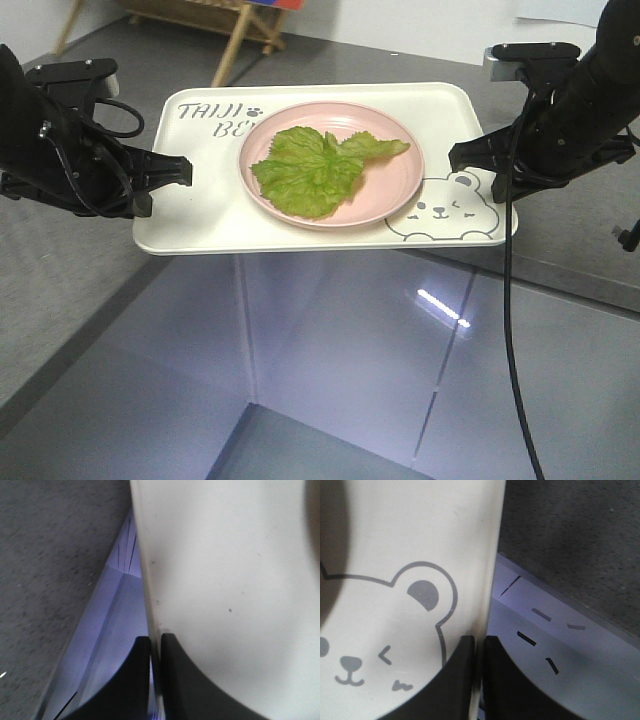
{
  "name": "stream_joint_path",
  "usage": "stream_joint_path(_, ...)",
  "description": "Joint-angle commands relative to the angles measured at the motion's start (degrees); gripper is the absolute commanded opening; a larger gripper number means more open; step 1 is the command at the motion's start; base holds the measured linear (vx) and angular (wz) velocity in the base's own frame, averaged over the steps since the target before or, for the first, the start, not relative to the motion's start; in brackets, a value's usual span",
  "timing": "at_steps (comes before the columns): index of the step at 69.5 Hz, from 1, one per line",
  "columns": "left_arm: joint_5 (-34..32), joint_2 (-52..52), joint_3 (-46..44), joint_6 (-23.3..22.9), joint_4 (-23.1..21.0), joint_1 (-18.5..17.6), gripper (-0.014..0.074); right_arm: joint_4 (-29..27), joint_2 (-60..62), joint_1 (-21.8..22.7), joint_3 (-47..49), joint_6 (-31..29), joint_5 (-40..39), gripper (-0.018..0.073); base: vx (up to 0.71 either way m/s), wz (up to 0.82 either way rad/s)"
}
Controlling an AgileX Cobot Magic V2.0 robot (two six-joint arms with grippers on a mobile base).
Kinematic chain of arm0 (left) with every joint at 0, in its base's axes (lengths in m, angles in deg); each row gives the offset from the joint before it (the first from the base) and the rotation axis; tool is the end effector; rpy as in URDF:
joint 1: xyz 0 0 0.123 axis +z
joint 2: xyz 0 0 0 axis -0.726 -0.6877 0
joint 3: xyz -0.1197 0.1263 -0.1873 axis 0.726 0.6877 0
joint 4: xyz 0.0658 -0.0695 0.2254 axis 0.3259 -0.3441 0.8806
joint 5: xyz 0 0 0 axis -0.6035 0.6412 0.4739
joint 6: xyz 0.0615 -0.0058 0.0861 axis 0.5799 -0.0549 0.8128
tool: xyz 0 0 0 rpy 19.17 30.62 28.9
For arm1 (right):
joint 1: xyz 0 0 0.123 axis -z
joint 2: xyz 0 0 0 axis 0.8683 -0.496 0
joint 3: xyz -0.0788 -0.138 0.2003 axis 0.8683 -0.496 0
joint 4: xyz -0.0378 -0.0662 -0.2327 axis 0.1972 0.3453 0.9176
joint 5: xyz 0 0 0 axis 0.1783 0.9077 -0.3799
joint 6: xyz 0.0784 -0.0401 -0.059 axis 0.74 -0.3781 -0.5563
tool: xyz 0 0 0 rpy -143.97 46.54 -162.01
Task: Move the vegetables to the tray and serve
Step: 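Turn the base away from the pot while holding the tray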
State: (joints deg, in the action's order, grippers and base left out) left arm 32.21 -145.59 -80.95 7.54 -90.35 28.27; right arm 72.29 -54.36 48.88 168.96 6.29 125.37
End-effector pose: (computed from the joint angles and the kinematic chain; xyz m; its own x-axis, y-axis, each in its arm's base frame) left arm 0.3216 -0.1072 0.2963 -0.8613 -0.0441 -0.5061 0.0512 0.9836 -0.1727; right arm 0.3529 0.0719 0.3012 -0.8934 -0.0984 -0.4384 -0.1300 0.9906 0.0427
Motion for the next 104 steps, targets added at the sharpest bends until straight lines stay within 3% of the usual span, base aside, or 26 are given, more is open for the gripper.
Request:
stream_joint_path(1, -4.3, 2.8, -1.8, 1.1, -2.7, -1.3, -0.0006, -2.1, 2.9, -0.6, 1.8, -1.2, -3.4, -0.0004, 0.12, -0.46)
stream_joint_path(52, -4.3, 2.8, -1.8, 1.1, -2.7, -1.3, -0.0006, -2.1, 2.9, -0.6, 1.8, -1.2, -3.4, -0.0004, 0.12, -0.42)
stream_joint_path(104, -4.3, 2.8, -1.8, 1.1, -2.7, -1.3, -0.0006, -2.1, 2.9, -0.6, 1.8, -1.2, -3.5, -0.0004, 0.11, -0.2)
